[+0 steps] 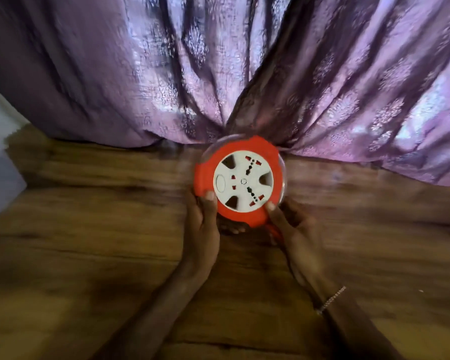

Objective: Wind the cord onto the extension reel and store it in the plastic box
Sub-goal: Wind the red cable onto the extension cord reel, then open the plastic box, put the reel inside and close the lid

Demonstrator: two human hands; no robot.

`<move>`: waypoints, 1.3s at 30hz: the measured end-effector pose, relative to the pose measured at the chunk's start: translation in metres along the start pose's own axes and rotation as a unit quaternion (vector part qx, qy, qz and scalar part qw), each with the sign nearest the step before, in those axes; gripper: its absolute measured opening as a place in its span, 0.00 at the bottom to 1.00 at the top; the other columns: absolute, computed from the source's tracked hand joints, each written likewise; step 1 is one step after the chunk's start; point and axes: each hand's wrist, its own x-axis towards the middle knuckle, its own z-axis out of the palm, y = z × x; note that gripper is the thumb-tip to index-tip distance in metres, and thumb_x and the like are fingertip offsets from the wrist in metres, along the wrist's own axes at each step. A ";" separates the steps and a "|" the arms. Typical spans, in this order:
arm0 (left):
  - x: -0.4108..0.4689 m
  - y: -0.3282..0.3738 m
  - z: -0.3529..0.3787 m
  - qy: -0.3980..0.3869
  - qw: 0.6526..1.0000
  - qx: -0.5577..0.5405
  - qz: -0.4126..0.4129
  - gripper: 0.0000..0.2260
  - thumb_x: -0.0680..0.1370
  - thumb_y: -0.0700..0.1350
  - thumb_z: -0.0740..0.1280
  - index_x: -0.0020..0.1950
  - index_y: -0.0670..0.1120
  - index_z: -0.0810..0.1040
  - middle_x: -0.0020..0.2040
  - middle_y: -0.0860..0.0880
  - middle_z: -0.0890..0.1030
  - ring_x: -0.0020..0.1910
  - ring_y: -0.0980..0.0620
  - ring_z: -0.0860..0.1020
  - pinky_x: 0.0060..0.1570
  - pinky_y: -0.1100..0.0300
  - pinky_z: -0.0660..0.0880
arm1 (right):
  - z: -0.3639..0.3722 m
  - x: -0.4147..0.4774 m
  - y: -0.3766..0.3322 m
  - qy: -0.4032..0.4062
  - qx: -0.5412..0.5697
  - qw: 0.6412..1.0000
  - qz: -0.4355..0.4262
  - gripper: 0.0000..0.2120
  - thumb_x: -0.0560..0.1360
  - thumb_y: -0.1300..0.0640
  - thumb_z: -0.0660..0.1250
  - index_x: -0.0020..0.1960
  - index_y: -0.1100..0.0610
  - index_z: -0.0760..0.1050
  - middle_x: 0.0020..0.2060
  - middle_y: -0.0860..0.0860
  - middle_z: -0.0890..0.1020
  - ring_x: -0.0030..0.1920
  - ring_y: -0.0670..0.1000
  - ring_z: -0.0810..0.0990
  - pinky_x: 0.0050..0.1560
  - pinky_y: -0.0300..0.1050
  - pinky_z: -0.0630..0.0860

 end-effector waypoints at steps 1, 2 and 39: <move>0.003 -0.003 -0.007 0.016 0.999 0.016 -0.033 0.13 0.83 0.55 0.57 0.67 0.55 0.69 0.58 0.61 0.79 0.55 0.69 0.78 0.51 0.70 0.76 | 0.006 0.000 -0.004 0.000 -0.007 1.000 0.024 0.15 0.76 0.47 0.72 0.60 0.52 0.84 0.49 0.52 0.88 0.40 0.55 0.78 0.38 0.48 0.74; 0.001 -0.003 -0.013 0.033 0.997 0.031 -0.067 0.15 0.83 0.58 0.58 0.67 0.56 0.70 0.59 0.58 0.81 0.56 0.62 0.81 0.53 0.60 0.79 | 0.012 0.000 -0.004 0.002 -0.028 0.999 0.040 0.15 0.76 0.47 0.72 0.58 0.54 0.84 0.44 0.53 0.88 0.36 0.52 0.76 0.34 0.45 0.72; -0.001 0.127 -0.247 0.233 0.808 0.364 -0.400 0.26 0.81 0.66 0.55 0.59 0.45 0.77 0.54 0.41 0.81 0.54 0.40 0.79 0.62 0.42 0.72 | 0.257 0.059 -0.074 -0.189 -0.368 0.905 0.104 0.05 0.80 0.53 0.68 0.53 0.53 0.82 0.43 0.41 0.81 0.46 0.44 0.80 0.45 0.32 0.71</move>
